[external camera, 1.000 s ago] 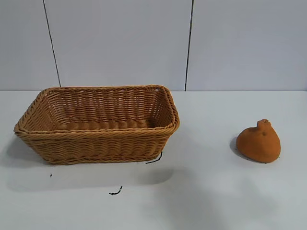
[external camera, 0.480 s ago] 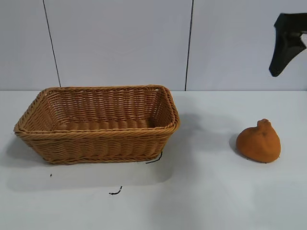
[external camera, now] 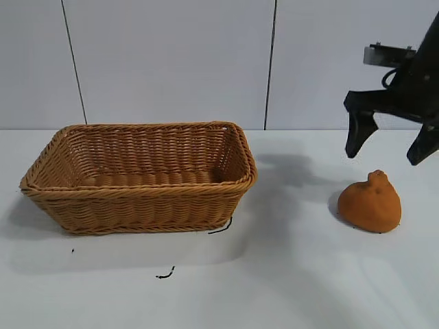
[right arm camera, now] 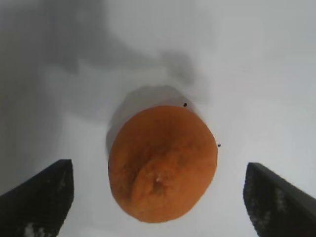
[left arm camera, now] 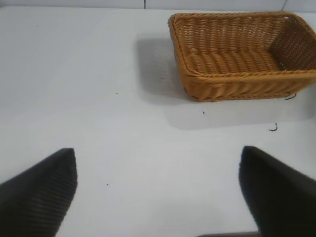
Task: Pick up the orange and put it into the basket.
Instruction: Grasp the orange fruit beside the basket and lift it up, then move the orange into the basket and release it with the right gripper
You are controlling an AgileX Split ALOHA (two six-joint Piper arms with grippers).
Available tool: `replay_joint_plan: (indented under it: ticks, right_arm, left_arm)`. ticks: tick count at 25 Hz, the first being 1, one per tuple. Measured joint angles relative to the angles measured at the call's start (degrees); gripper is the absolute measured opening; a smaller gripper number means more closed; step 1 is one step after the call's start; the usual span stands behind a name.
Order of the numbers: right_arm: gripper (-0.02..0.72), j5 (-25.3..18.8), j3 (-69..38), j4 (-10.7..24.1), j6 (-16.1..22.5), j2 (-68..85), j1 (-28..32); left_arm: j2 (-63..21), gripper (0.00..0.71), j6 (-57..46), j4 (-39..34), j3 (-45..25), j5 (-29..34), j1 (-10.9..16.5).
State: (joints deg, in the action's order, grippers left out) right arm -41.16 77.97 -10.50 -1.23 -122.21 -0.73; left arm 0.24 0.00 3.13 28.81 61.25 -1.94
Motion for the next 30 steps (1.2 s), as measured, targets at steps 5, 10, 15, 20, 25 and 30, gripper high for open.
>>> replay_joint_plan:
  ticks: [5, 10, 15, 20, 25, 30]
  right_arm:
    - [0.480, -0.48, 0.84, -0.27, -0.39, -0.65, 0.00]
    - [0.083, -8.10, 6.52, -0.34, -0.41, -0.54, 0.00]
    - [0.088, -12.72, 13.89, 0.31, -0.65, 1.90, -1.19]
    - [0.088, -16.35, 22.65, 0.02, -0.78, 4.94, -3.62]
    - [0.088, -18.47, 30.08, 0.08, 0.90, 5.01, -7.53]
    - [0.088, -17.30, 34.17, 0.08, 2.04, 5.01, -14.40]
  left_arm:
    - [0.00, 0.639, 0.00, 0.00, 0.00, 0.00, 0.00]
    - [0.00, 0.639, 0.00, 0.00, 0.00, 0.00, 0.00]
    - [0.00, 0.639, 0.00, 0.00, 0.00, 0.00, 0.00]
    - [0.00, 0.639, 0.00, 0.00, 0.00, 0.00, 0.00]
    - [0.00, 0.639, 0.00, 0.00, 0.00, 0.00, 0.00]
    - [0.00, 0.639, 0.00, 0.00, 0.00, 0.00, 0.00]
